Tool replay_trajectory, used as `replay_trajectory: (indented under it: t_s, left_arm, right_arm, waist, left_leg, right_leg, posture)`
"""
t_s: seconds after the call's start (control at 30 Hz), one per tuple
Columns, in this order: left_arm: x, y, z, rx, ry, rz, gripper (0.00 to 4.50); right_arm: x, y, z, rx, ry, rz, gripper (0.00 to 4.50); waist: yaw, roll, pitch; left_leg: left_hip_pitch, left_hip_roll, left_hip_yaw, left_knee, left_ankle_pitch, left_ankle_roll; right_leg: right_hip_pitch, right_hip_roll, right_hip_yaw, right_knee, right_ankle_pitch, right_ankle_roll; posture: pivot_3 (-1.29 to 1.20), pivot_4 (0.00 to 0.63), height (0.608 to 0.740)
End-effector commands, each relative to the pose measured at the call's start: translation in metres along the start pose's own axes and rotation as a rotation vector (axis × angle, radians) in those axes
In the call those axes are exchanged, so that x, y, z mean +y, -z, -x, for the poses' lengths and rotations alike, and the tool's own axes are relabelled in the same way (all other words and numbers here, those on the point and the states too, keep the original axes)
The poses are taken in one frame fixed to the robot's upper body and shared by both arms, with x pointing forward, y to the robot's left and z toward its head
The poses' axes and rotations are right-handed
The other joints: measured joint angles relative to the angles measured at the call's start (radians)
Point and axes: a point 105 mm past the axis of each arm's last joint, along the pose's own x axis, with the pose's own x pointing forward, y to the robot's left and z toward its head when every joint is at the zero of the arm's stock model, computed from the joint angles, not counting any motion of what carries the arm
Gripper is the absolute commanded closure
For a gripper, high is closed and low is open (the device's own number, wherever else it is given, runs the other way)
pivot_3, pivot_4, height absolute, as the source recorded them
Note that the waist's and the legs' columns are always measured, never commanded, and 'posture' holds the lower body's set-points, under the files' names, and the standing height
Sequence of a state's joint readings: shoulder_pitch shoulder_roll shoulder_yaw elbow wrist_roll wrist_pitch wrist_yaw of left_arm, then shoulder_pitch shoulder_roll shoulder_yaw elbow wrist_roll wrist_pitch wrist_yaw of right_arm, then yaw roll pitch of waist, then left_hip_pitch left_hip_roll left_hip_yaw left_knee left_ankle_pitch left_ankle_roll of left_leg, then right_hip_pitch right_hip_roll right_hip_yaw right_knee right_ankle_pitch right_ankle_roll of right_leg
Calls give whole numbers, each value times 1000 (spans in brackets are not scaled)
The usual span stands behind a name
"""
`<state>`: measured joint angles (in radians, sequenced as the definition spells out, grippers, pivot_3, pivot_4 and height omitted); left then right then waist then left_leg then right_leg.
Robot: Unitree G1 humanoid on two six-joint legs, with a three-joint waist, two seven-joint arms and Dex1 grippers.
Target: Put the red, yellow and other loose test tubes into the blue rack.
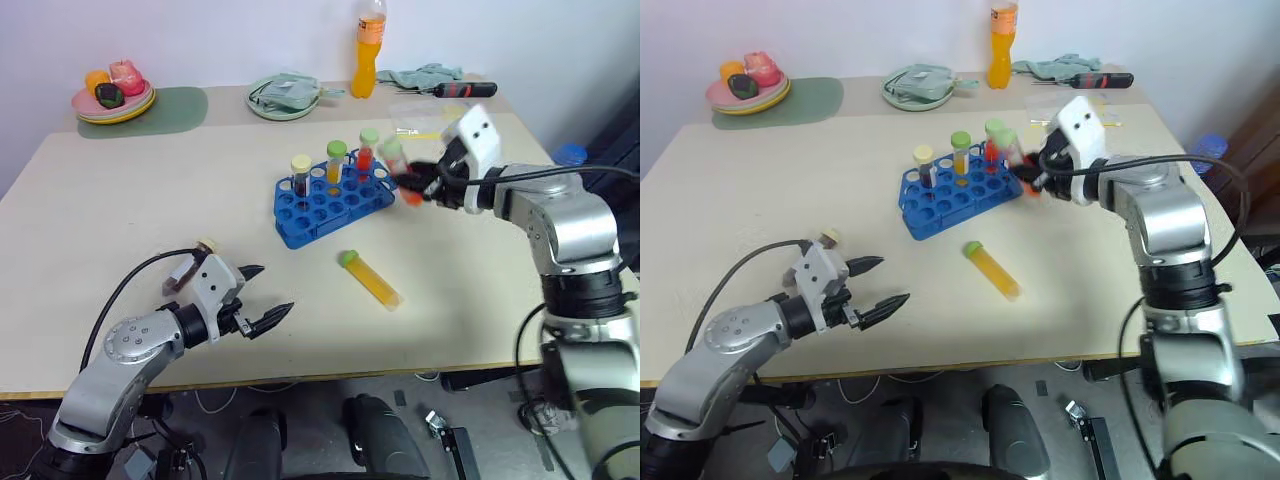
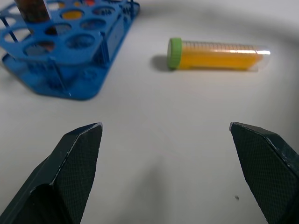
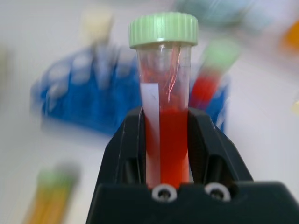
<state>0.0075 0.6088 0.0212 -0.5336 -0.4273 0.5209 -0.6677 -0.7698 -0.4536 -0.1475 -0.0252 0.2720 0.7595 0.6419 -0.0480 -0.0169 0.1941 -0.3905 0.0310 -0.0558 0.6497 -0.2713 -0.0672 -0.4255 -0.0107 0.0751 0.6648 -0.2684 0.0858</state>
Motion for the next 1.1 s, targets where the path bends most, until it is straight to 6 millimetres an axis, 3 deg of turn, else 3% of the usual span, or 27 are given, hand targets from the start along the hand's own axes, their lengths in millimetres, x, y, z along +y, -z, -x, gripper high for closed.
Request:
replay_trajectory:
  t_s: [0.03, 0.2, 0.43, 1.1]
  left_arm:
    - [9, -16, -5, -62, -9, -25, 0]
    - [16, -26, -14, -81, 9, -56, 0]
    - [16, -30, -11, -89, 8, -60, 0]
    - [11, -32, -10, -86, 4, -49, 0]
  right_arm:
    - [-8, -13, -5, -237, 189, -64, 3751]
    - [4, 4, -30, -333, 248, -84, 3751]
    - [-4, 35, -47, -324, 329, -116, 3751]
    - [-7, 54, -69, -333, 361, -142, 3751]
  waist:
    - [2, 0, 0]
    - [1, 1, 0]
    - [1, 1, 0]
    - [-22, 1, 0]
  left_leg:
    - [0, 0, 0, 0, 0, 0]
    - [0, 0, 1, 0, 0, 0]
    - [-1, 0, 1, 0, 0, 0]
    - [0, 0, 0, 0, 0, 0]
  right_leg:
    - [0, 0, 0, 0, 0, 0]
    - [0, -1, 0, 0, 0, 0]
    - [0, -1, 0, -1, 0, 0]
    - [0, -1, 0, 0, 0, 0]
  posture:
    - [0, 150, 740]
    - [0, 150, 740]
    - [0, 150, 740]
    - [0, 150, 740]
